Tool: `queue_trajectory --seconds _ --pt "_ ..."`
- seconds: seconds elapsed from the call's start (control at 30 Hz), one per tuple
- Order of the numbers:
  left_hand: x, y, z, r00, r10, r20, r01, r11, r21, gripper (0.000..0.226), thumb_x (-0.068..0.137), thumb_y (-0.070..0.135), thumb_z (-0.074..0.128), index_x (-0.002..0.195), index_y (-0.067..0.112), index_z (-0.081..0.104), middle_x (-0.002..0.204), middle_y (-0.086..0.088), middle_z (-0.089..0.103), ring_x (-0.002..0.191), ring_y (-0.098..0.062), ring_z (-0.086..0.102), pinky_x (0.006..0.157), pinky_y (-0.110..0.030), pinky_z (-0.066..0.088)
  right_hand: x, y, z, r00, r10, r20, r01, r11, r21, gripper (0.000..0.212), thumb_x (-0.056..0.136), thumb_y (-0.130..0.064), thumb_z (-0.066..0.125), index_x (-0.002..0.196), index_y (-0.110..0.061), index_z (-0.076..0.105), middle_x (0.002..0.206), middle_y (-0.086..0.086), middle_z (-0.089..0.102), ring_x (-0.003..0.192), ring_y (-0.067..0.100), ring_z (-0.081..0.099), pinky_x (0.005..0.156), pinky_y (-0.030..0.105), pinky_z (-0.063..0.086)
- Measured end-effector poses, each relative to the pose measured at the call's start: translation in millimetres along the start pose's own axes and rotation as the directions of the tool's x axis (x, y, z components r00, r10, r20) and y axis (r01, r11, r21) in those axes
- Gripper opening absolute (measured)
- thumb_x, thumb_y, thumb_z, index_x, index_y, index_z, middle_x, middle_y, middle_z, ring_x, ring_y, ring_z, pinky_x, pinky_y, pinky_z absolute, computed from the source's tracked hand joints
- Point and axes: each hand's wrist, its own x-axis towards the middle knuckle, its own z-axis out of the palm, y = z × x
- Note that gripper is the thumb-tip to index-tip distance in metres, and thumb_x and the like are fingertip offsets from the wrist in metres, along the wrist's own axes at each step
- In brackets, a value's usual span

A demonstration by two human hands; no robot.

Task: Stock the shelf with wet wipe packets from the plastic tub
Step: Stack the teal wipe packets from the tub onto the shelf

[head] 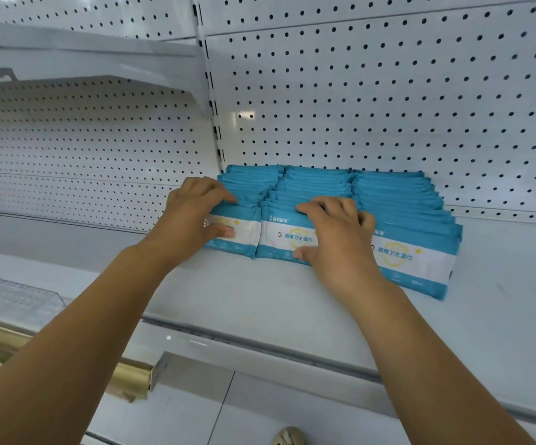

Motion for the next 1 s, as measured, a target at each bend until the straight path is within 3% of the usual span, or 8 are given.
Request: queue_trajectory --seconds 0.2,0.33,0.43,0.57,0.63,0.77,0.87,1.0 --pt "-13 4 1 0.994 -0.109 -0.005 0.108 0.993 -0.056 0.067 0.077 0.026 0.086 0.137 0.022 0.057 0.137 0.001 0.056 0.131 -0.021 0.043 0.113 -0.046 0.033 -13 3 -13 1.000 -0.025 0.011 0.024 0.999 0.046 0.081 0.085 -0.053 0.070 0.153 -0.028 0.035 0.160 -0.008 0.028 0.149 0.014 0.014 0.113 0.039 0.008" --pt "-20 21 -3 0.992 -0.121 -0.020 0.119 0.988 -0.094 0.068 0.082 0.023 0.083 0.143 0.020 0.053 0.147 0.000 0.051 0.136 -0.020 0.043 0.116 -0.028 0.026 -26 11 -27 0.999 -0.036 -0.020 0.039 0.991 0.127 0.073 0.090 -0.056 0.063 0.152 -0.028 0.037 0.161 -0.009 0.029 0.150 0.012 0.016 0.117 0.037 0.009" --pt "-27 47 -9 0.991 -0.129 -0.045 0.120 0.979 -0.167 0.066 0.085 0.030 0.079 0.144 0.028 0.050 0.142 0.014 0.047 0.133 -0.008 0.041 0.111 -0.023 0.027 -34 21 -48 0.998 -0.027 -0.057 0.035 0.988 0.152 0.068 0.090 -0.055 0.064 0.148 -0.026 0.044 0.157 -0.007 0.038 0.147 0.015 0.025 0.118 0.039 0.017" --pt "-30 98 -10 0.994 -0.053 -0.091 0.021 0.947 -0.320 0.059 0.086 0.039 0.076 0.140 0.035 0.053 0.136 0.022 0.046 0.127 0.005 0.039 0.108 -0.018 0.028 -44 47 -85 0.992 0.043 -0.116 -0.015 0.973 0.232 0.062 0.088 -0.049 0.070 0.140 -0.021 0.053 0.142 -0.004 0.053 0.135 0.017 0.041 0.111 0.036 0.035" --pt "-28 123 -5 0.995 -0.026 -0.099 -0.012 0.933 -0.361 0.054 0.087 0.041 0.073 0.138 0.037 0.054 0.137 0.020 0.049 0.126 0.007 0.039 0.104 -0.009 0.026 -50 62 -105 0.989 0.077 -0.127 -0.048 0.976 0.212 0.061 0.088 -0.049 0.070 0.140 -0.022 0.053 0.141 -0.004 0.054 0.133 0.016 0.043 0.109 0.033 0.036" --pt "-16 179 10 0.992 -0.002 -0.130 -0.053 0.909 -0.414 0.052 0.089 0.043 0.071 0.139 0.036 0.055 0.136 0.020 0.050 0.122 0.007 0.041 0.099 -0.004 0.025 -75 99 -150 0.987 0.114 -0.116 -0.095 0.982 0.160 0.061 0.091 -0.049 0.067 0.143 -0.026 0.049 0.144 -0.008 0.051 0.133 0.013 0.042 0.107 0.030 0.037" --pt "-6 226 24 0.992 0.030 -0.123 -0.084 0.884 -0.461 0.052 0.090 0.042 0.070 0.139 0.035 0.054 0.137 0.015 0.053 0.122 0.002 0.045 0.100 -0.011 0.029 -104 133 -184 0.980 0.156 -0.121 -0.145 0.985 0.095 0.061 0.091 -0.053 0.064 0.145 -0.030 0.047 0.146 -0.012 0.048 0.135 0.008 0.039 0.101 0.021 0.031" --pt "6 297 47 0.981 0.124 -0.147 -0.181 0.852 -0.491 0.050 0.091 0.035 0.072 0.138 0.026 0.058 0.134 0.015 0.055 0.131 -0.007 0.047 0.105 -0.016 0.028 -146 179 -229 0.960 0.231 -0.157 -0.230 0.973 0.023 0.062 0.090 -0.057 0.062 0.145 -0.031 0.047 0.148 -0.016 0.047 0.136 0.004 0.038 0.102 0.020 0.030"
